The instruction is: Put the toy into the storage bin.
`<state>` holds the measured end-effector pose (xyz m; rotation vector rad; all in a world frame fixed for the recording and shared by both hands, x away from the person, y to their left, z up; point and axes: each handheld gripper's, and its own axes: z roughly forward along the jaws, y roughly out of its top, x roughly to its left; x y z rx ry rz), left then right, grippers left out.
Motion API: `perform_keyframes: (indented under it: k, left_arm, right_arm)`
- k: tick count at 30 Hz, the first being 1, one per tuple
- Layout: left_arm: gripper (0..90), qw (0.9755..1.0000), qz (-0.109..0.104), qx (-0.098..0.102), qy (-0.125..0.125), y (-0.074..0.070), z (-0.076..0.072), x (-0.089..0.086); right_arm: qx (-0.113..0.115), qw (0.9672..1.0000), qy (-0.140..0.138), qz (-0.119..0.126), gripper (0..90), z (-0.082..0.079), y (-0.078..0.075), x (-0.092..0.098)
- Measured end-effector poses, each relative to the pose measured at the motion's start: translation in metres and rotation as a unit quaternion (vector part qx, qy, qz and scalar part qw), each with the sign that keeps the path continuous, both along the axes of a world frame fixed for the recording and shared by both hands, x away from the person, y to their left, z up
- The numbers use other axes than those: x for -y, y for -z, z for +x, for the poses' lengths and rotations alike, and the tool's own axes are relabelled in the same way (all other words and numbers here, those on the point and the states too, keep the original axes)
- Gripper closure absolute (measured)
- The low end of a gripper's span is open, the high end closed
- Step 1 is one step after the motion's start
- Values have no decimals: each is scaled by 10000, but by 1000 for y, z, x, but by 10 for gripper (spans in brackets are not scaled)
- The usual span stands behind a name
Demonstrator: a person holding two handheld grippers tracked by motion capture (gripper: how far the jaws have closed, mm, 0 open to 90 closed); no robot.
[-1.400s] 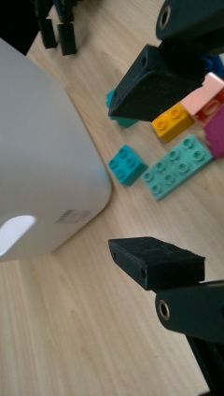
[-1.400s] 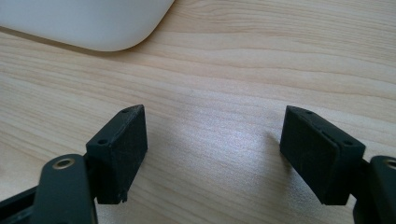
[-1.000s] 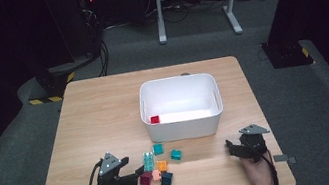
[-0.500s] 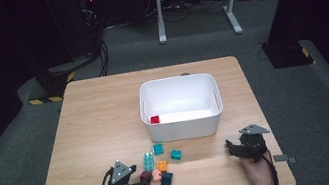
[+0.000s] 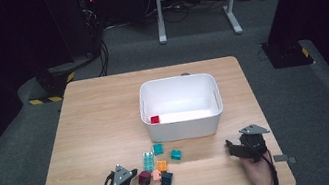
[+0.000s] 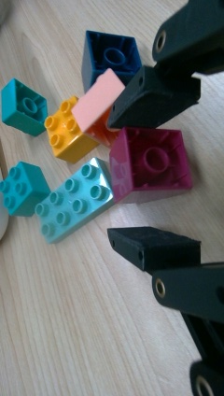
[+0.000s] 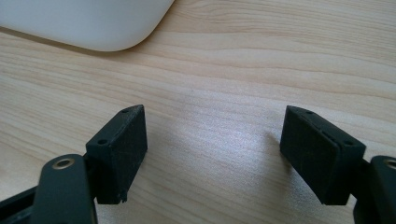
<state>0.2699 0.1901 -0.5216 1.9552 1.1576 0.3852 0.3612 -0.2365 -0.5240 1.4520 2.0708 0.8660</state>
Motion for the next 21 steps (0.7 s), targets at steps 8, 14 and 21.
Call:
perform_keyframes:
  k: [8, 14, 21]
  left_arm:
    - [542, 10000, -27, 61, 7, 2, -2, -7]
    - [580, 9999, -46, 104, 86, 1, -4, -9]
    - [586, 9998, -62, 113, 182, -2, -7, -11]
  right_arm:
    - [1, 10000, -1, -1, 229, 0, 0, 0]
    - [-10, 10000, 17, 9, 229, 0, 0, 0]
    - [-6, 10000, 11, 3, 229, 0, 0, 0]
